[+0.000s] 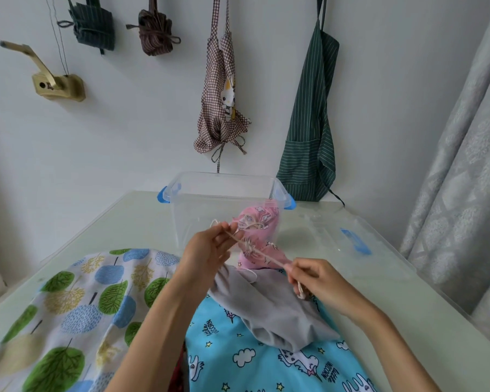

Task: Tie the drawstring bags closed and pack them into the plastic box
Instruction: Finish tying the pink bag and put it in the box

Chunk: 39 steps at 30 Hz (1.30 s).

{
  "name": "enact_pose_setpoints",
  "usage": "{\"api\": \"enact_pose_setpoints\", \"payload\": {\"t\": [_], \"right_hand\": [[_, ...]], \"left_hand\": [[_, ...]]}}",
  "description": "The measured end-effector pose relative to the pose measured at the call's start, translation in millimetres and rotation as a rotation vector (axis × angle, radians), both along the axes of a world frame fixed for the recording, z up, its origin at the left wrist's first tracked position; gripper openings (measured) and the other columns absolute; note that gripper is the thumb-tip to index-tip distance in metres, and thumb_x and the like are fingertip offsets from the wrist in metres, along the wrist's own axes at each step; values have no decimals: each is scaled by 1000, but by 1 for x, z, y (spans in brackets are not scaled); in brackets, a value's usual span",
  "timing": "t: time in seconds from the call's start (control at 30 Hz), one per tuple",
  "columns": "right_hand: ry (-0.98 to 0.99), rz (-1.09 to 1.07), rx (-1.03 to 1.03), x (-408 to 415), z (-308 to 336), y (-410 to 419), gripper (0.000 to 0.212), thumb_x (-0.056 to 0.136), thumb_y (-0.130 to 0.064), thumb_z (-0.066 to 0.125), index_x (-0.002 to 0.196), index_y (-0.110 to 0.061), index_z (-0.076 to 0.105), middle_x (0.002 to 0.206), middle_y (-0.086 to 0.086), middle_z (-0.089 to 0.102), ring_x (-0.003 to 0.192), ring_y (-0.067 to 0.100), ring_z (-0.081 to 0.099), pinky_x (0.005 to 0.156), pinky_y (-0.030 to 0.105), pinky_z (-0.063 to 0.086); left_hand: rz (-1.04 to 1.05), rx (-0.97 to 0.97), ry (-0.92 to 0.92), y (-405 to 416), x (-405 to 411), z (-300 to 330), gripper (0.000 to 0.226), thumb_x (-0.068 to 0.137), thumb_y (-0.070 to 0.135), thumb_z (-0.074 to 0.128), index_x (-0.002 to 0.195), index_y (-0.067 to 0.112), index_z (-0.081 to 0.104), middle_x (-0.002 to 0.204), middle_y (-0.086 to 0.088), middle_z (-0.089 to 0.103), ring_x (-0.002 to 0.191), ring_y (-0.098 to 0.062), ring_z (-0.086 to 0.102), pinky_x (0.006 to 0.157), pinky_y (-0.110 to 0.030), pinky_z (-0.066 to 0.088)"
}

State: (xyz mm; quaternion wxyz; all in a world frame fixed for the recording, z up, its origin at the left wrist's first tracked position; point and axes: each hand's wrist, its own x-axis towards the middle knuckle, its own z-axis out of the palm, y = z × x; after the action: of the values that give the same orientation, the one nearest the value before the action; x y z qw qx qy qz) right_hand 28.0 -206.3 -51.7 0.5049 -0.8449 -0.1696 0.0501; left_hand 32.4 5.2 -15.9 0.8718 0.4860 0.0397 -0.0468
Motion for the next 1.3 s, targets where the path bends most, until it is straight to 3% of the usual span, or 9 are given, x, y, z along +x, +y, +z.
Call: {"api": "enact_pose_setpoints", "payload": {"t": [0.23,0.33,0.47,0.73,0.83,0.9,1.0,1.13,1.3], "right_hand": [[-35,33,-225,-5,23,-2,31,94,-30,53,66,-16,58,60,0,56,56,10,52,61,20,42],[-110,-3,-217,-15,50,-6,32,93,-31,54,64,-20,61,60,-1,59,59,10,54,67,25,43],[-286,-79,-98,-31,78,4,31,88,-34,60,59,-23,64,59,-7,61,59,3,56,62,11,41],[-288,-213,73,-39,82,20,46,85,-38,62,65,2,55,63,10,45,50,4,38,50,6,32],[-246,-105,36,-42,78,29,33,82,-47,58,63,-20,65,67,1,55,61,6,48,62,8,36],[-174,16,-17,-41,72,34,30,82,-53,51,82,-31,71,86,-17,68,88,-6,60,82,13,41],[-143,47,-18,-35,69,31,32,93,-43,42,106,-30,67,107,-16,69,108,-11,56,97,14,41],[-181,49,-178,-32,68,8,38,94,-1,44,112,-30,60,112,-19,66,106,-17,51,85,-1,33],[-224,35,-369,-27,55,0,15,89,-28,63,101,-32,71,103,-20,68,102,-17,51,81,0,32]], "left_hand": [[-46,252,-75,4,-5,0,28,100,22,39,76,21,54,66,10,59,54,2,56,36,-11,22],[-122,468,-225,-1,-10,2,23,98,28,46,89,22,66,69,12,66,57,3,56,40,-9,30],[-223,653,-342,-5,-11,-2,24,96,27,52,103,19,73,65,13,60,58,1,49,45,-10,27],[-606,857,-444,-27,-21,0,30,93,25,49,72,25,71,67,13,59,67,-7,44,61,-18,37],[-614,941,-517,-36,-25,-2,32,96,27,52,72,11,68,67,5,62,61,-1,50,61,-11,41],[-581,944,-529,-37,-26,-4,40,97,26,49,59,17,55,54,9,49,51,0,40,56,-12,35],[-575,861,-447,-30,-21,-5,38,97,27,47,81,-1,67,77,-8,67,71,-8,55,77,-24,49],[-556,696,-399,-20,-18,-1,42,96,22,47,101,-17,62,93,-23,63,82,-16,60,83,-28,53],[-562,691,-376,-13,-19,2,37,95,25,49,105,-5,67,97,-21,64,89,-18,59,96,-40,48]]}}
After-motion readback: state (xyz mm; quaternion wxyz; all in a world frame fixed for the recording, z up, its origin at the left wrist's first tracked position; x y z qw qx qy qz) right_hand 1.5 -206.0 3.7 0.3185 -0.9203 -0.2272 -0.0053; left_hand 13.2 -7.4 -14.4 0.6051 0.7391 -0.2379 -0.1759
